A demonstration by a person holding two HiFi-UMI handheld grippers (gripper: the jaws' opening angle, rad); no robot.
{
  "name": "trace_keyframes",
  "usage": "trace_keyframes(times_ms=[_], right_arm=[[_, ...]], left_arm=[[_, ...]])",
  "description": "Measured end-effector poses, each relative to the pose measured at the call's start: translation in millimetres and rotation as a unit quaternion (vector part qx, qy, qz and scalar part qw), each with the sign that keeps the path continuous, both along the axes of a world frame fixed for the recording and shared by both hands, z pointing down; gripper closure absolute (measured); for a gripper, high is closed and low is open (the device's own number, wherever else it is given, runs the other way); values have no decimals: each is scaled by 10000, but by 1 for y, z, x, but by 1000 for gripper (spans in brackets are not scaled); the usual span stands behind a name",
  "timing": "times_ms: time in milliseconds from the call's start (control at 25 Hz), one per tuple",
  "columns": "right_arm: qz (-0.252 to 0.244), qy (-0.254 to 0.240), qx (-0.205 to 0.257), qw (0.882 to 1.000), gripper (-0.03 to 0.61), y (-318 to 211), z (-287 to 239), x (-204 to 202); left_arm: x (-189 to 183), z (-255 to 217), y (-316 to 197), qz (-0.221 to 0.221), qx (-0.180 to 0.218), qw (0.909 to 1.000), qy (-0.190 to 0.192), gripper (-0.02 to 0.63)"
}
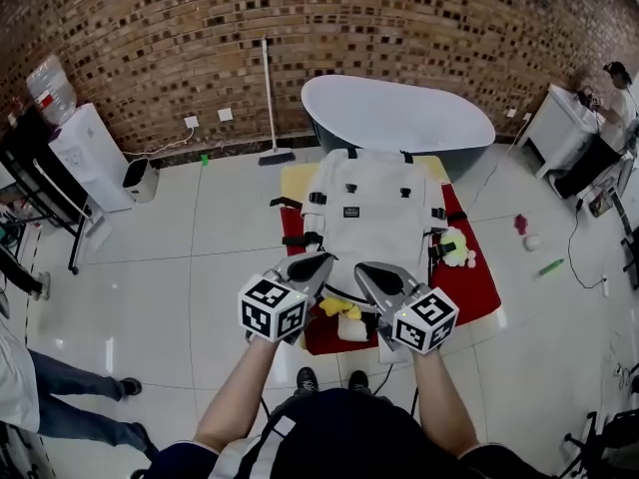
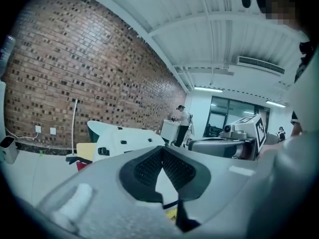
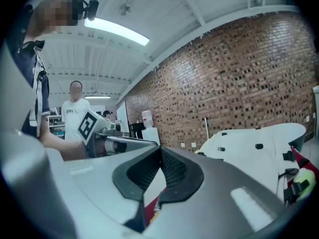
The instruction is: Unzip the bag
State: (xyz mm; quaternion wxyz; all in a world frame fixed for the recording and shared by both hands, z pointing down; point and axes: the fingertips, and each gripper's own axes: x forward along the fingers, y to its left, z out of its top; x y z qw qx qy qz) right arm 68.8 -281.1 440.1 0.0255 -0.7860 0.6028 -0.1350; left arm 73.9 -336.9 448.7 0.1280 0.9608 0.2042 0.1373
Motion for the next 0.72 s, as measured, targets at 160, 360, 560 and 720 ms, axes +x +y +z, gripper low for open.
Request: trace_keyframes(times_ms=[160, 360, 560, 720], right_arm=[[18, 262, 239, 9994, 572, -2, -28, -2], [33, 444, 401, 9982, 572, 3, -51, 6], [132, 486, 382, 9980, 572, 8, -53, 17], [197, 609, 440, 9970, 572, 9, -65, 24]], left_arm=[[1, -28, 19, -75, -14, 9995, 308, 612], [7, -45, 31, -189, 0, 9988, 443, 612], [11, -49, 32, -255, 73, 9984, 490, 612], [14, -57, 31, -261, 135, 9979, 569, 612]])
